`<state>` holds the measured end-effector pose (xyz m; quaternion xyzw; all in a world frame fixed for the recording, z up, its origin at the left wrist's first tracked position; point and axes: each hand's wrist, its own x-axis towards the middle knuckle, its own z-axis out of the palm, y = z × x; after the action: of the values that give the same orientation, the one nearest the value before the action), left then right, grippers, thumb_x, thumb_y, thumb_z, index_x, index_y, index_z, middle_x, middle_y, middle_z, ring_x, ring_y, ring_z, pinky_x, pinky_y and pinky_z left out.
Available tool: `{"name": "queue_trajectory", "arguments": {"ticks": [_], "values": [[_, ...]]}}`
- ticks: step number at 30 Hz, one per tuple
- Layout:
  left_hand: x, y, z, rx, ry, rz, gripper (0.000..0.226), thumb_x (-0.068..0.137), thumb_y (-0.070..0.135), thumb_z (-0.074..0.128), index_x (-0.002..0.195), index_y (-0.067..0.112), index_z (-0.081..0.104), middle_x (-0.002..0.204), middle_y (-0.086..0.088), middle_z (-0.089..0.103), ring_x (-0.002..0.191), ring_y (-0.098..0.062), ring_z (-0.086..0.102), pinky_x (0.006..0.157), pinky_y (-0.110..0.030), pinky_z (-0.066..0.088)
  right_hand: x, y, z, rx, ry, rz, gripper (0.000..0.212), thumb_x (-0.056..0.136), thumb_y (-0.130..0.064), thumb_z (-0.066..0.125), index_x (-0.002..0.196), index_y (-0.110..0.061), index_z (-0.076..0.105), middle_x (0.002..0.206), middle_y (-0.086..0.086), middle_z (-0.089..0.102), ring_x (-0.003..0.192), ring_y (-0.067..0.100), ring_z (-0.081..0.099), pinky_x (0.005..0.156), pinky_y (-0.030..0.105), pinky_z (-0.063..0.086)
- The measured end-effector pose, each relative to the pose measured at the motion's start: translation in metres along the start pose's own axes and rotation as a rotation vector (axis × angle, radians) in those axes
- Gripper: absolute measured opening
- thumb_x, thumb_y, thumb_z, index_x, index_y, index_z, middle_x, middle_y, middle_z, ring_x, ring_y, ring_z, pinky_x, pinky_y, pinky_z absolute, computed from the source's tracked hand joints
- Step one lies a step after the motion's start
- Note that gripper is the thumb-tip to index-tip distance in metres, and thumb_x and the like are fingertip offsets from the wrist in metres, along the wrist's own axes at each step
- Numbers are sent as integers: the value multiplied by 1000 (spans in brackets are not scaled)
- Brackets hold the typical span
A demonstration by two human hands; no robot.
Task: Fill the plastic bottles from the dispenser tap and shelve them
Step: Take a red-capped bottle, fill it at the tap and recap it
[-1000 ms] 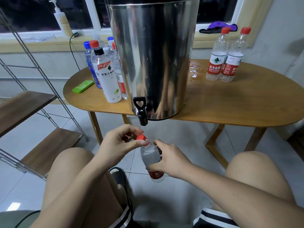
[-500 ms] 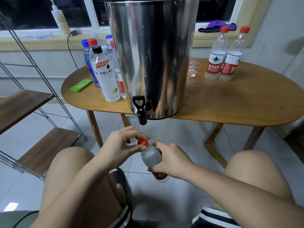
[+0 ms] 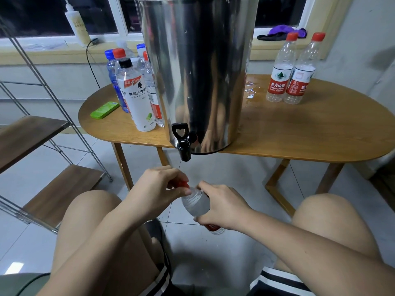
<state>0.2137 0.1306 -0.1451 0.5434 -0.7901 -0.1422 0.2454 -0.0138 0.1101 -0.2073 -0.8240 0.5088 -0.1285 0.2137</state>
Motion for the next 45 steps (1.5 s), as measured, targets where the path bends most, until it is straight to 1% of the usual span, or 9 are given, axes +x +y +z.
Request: {"name": "queue_trajectory", "arguments": {"ticks": [5,8,12,19,24,31,36,41,45], "values": [[0,-4,0,-165,-90,85,31,89,13,90,105,38,81,108,22,75,104,-8,73,89,-20,57,-2,4,-4,22,-9,0,67,63,-56,86,117,-38,51,102,-12,69,92,19,66,76,39,59],[-1,-4,-3,-202,-35,46,18,90,36,88,107,35,82,105,20,77,104,-9,74,90,-28,60,-3,2,-6,30,0,-7,67,63,-58,86,116,-36,51,103,-12,69,92,19,66,76,39,59],[0,-1,1,26,65,-3,47,81,74,73,98,31,79,88,19,72,82,-1,69,68,-20,55,-4,-1,-4,14,3,-21,67,64,-62,86,113,-35,51,101,-11,68,91,21,65,75,40,58],[-1,1,8,55,73,12,22,93,50,81,102,31,73,92,20,68,85,-1,65,71,-16,51,-4,1,-6,-26,29,-10,59,63,-56,84,107,-36,50,98,-10,67,87,23,63,73,37,56],[-3,1,8,-149,163,10,34,86,54,85,108,30,74,94,20,74,92,-4,71,77,-14,52,-6,-1,-11,24,65,-19,60,66,-57,85,111,-39,50,99,-14,67,87,17,63,70,36,56],[-8,-25,26,-378,-202,-168,75,73,80,84,131,38,63,125,20,72,116,-5,70,94,-36,60,-11,-1,-20,327,94,15,60,68,-61,92,111,-42,55,102,-18,73,93,6,70,80,38,62],[-9,-20,50,-296,-361,-136,90,72,63,95,150,45,53,133,27,68,117,4,65,94,-23,56,-18,-1,-29,419,151,25,60,68,-56,94,115,-43,60,103,-20,76,94,1,73,86,38,63],[-8,-4,74,-327,-210,-119,74,78,51,96,142,42,60,126,23,73,114,-3,67,91,-34,59,-26,-6,-38,496,195,14,58,71,-48,97,117,-43,63,107,-19,77,95,4,75,86,37,62],[-9,5,74,-341,-69,-129,73,76,46,97,138,38,60,121,21,73,113,-5,69,86,-37,61,-30,-4,-43,546,194,4,62,73,-47,99,123,-43,63,114,-22,76,100,1,73,83,22,59]]}}
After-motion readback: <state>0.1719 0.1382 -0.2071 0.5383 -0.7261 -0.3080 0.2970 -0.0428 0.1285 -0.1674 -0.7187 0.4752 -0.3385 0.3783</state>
